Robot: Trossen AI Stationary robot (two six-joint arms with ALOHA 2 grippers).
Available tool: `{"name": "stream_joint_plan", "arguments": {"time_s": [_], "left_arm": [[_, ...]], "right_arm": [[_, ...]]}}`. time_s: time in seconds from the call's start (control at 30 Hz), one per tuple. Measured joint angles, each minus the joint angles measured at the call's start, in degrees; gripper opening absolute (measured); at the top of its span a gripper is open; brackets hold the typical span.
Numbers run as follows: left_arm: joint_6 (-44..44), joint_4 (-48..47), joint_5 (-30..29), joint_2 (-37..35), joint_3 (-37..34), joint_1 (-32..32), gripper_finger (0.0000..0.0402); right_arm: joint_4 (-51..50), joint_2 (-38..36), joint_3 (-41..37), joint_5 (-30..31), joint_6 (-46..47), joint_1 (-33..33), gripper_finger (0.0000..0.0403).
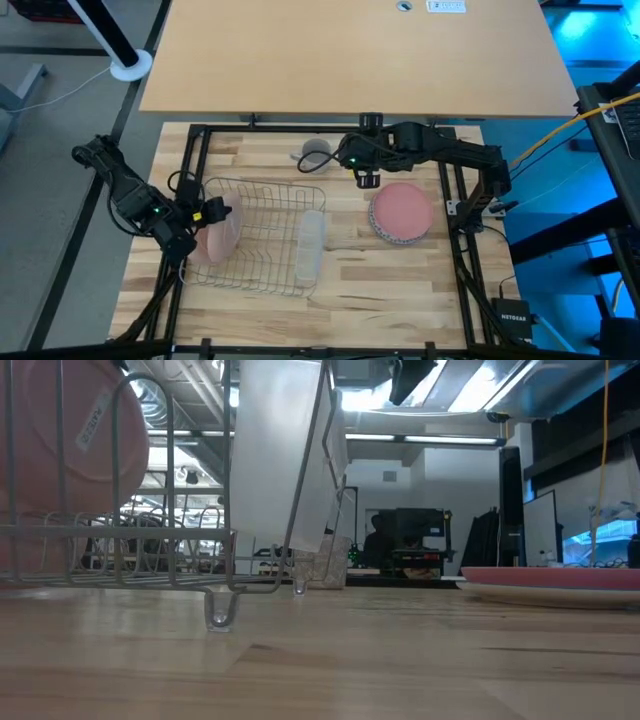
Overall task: Sort dishes
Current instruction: Put the pink plate in the dish rack
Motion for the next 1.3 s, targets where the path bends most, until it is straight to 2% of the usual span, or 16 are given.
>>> {"name": "stream_joint_plan", "arguments": {"time_s": [0.33,0.6,0.8,1.07,1.3], "left_arm": [[-0.6,0.8,1.5,3.7,0.1,0.0,0.0015],[0.0,-4.4,3.2,4.3,0.1,0.1,0.0039],[7.5,-4.8,3.4,4.3,0.1,0.1,0.0039],[13.7,-8.5,4.5,4.3,0.0,0.1,0.0091],[20.5,-11.7,8.4,4.3,0.0,0.1,0.0122]], "right_arm": [[0.0,0.0,0.0,0.0,0.1,0.0,0.0161],[-0.1,0.0,0.0,-1.5,1.3,0.0,0.0161],[-0.2,0.0,0.0,-2.0,1.5,0.0,0.0161],[-0.2,0.0,0.0,-2.0,1.5,0.0,0.0161],[-0.2,0.0,0.0,-2.0,1.6,0.0,0.0161]]}}
